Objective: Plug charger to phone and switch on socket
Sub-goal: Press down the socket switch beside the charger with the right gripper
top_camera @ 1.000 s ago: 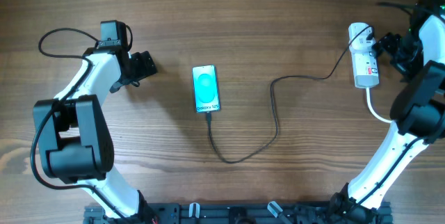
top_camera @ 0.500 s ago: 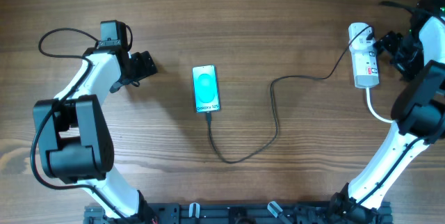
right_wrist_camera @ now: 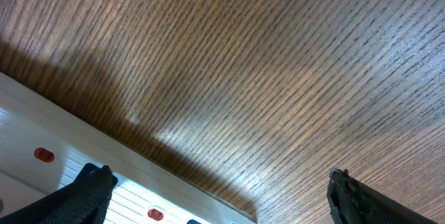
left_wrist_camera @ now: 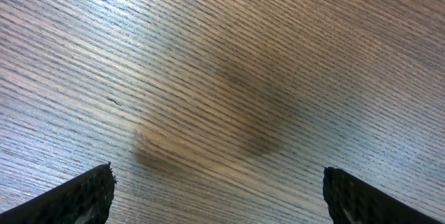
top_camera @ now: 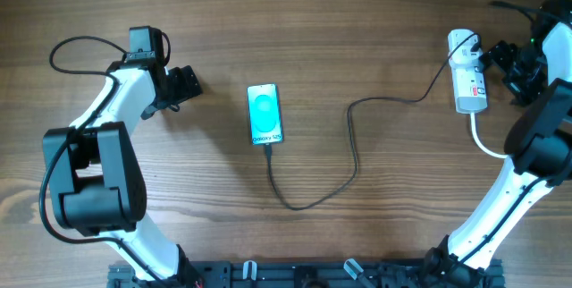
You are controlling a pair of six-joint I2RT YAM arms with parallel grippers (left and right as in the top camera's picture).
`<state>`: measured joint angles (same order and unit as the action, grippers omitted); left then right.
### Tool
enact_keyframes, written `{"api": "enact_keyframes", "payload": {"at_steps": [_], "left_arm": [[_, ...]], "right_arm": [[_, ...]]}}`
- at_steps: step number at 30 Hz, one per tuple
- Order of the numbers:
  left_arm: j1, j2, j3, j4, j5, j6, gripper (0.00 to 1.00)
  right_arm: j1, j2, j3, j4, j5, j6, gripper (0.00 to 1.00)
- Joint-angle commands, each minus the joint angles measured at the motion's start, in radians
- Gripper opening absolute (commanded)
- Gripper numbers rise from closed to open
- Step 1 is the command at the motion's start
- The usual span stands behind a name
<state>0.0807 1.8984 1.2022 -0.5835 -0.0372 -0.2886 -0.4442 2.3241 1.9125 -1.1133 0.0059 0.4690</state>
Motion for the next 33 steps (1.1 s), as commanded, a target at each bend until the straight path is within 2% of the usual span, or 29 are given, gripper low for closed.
{"api": "enact_keyframes", "payload": {"at_steps": [1, 14, 28, 33], "left_arm": [[0.005, -0.001, 0.014, 0.0, -0.013, 0.02, 1.0], [0.005, -0.001, 0.014, 0.0, -0.013, 0.02, 1.0], [0.005, -0.001, 0.014, 0.0, -0.013, 0.02, 1.0], [0.005, -0.001, 0.014, 0.0, -0.013, 0.02, 1.0]], "right_arm": [[0.021, 0.019, -0.023, 0.025, -0.059, -0.024, 1.0], [0.021, 0.019, -0.023, 0.058, -0.059, -0.024, 1.0], [0.021, 0.02, -0.024, -0.026, -0.053, -0.051, 1.0], [0.021, 0.02, -0.024, -0.016, -0.105, -0.084, 1.0]]}}
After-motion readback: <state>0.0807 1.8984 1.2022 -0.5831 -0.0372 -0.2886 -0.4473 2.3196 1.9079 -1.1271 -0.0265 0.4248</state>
